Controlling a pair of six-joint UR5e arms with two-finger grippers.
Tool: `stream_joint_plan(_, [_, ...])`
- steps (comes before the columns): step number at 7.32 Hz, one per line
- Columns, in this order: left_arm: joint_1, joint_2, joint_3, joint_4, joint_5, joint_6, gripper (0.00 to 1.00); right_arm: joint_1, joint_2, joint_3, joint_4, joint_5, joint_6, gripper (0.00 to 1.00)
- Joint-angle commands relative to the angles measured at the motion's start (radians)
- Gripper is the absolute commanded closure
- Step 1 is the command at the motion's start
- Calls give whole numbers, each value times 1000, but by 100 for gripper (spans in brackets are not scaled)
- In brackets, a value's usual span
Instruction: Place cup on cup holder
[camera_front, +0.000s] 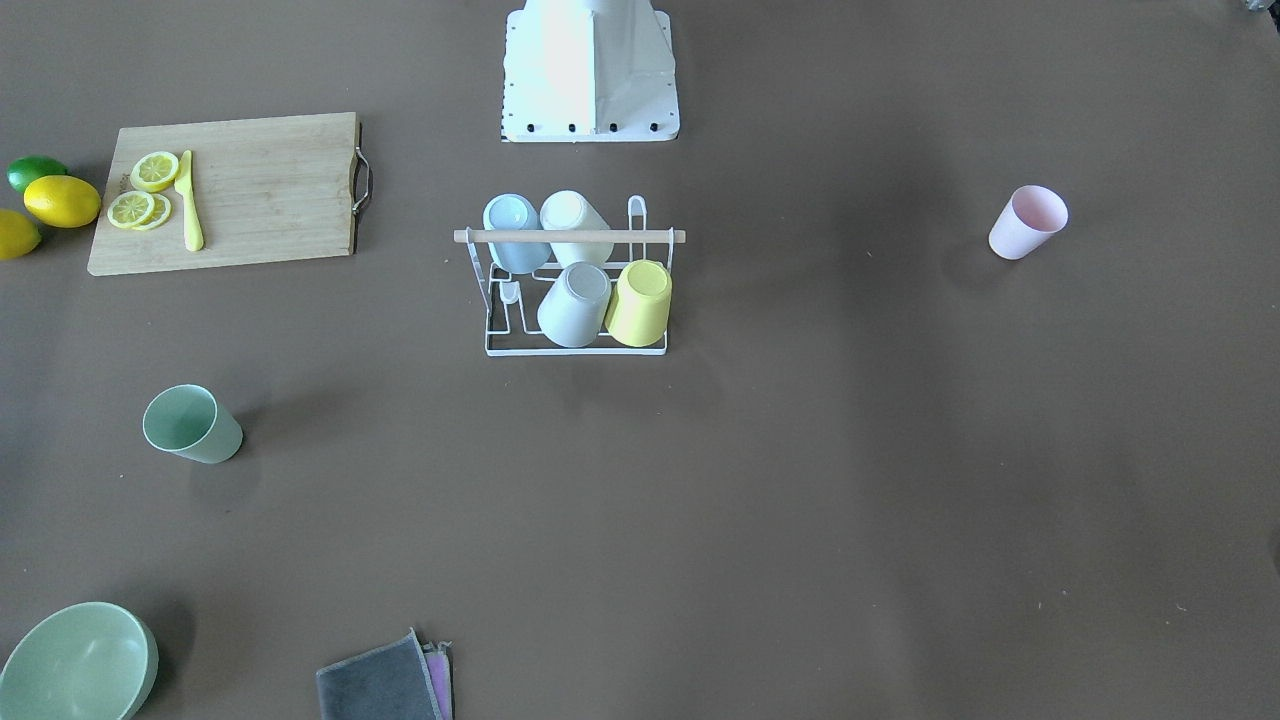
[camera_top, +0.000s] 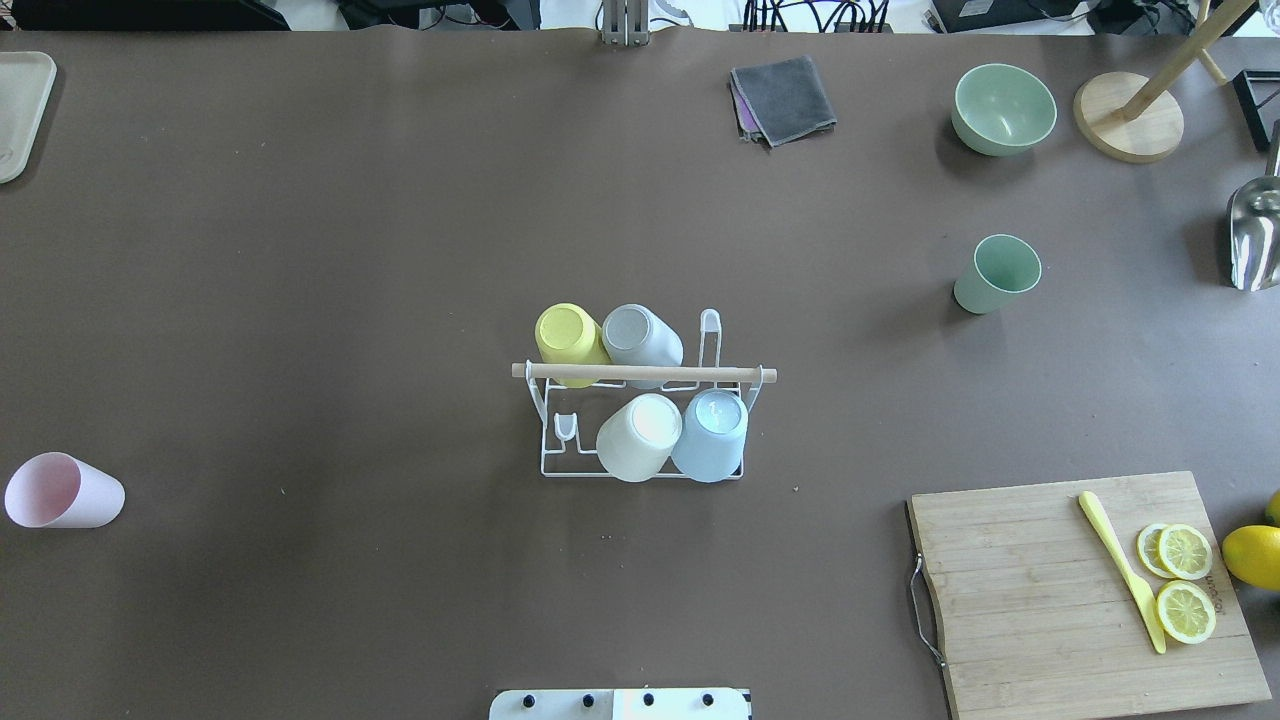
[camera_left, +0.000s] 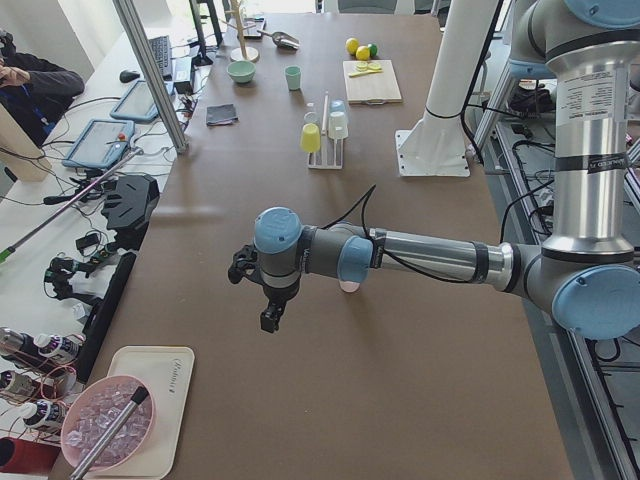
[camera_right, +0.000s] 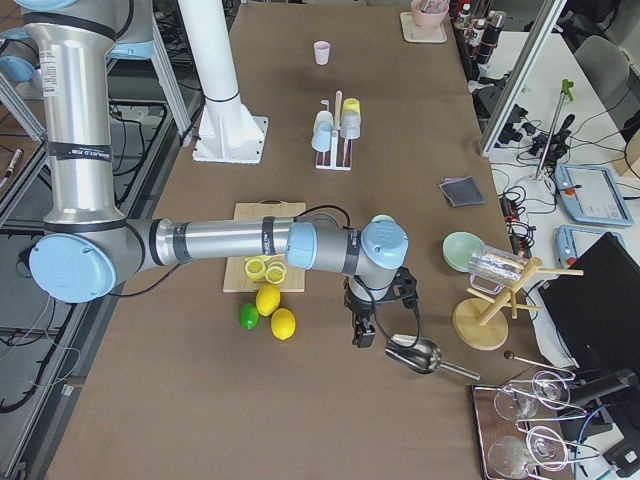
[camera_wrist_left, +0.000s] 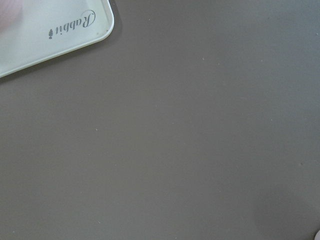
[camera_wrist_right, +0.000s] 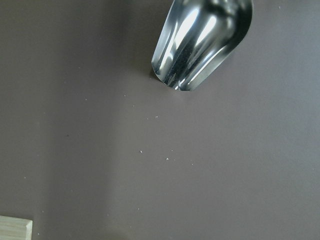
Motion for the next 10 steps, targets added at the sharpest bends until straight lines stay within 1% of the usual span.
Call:
stream_joint_plan(1, [67, -10, -31, 0, 129, 3, 2, -92, 43, 12, -11, -1, 11, 0])
stream_joint_plan(3, [68, -36, -31, 3, 132, 31, 2, -114, 86, 18, -16, 8, 12, 0])
stream_joint_plan(4, [68, -69, -25, 15, 134, 43, 2, -140, 92, 7, -30, 8, 27, 0])
stream_joint_plan(5, [68, -80, -31, 38, 128, 90, 2, -180, 149, -3, -71, 40, 93, 0])
stream_joint_plan(6, [64, -115, -30, 53, 129, 143, 2, -220, 204, -7, -171, 43, 98, 0])
stream_joint_plan(8, [68, -177, -56, 159, 138, 176, 2, -283, 293, -7, -270, 33, 98, 0])
stream_joint_plan(9, [88, -204, -65, 200, 152, 181, 2, -309, 315, -7, -324, 30, 97, 0])
stream_joint_plan(10, [129, -211, -89, 252, 179, 186, 2, -336, 347, -8, -333, -8, 92, 0])
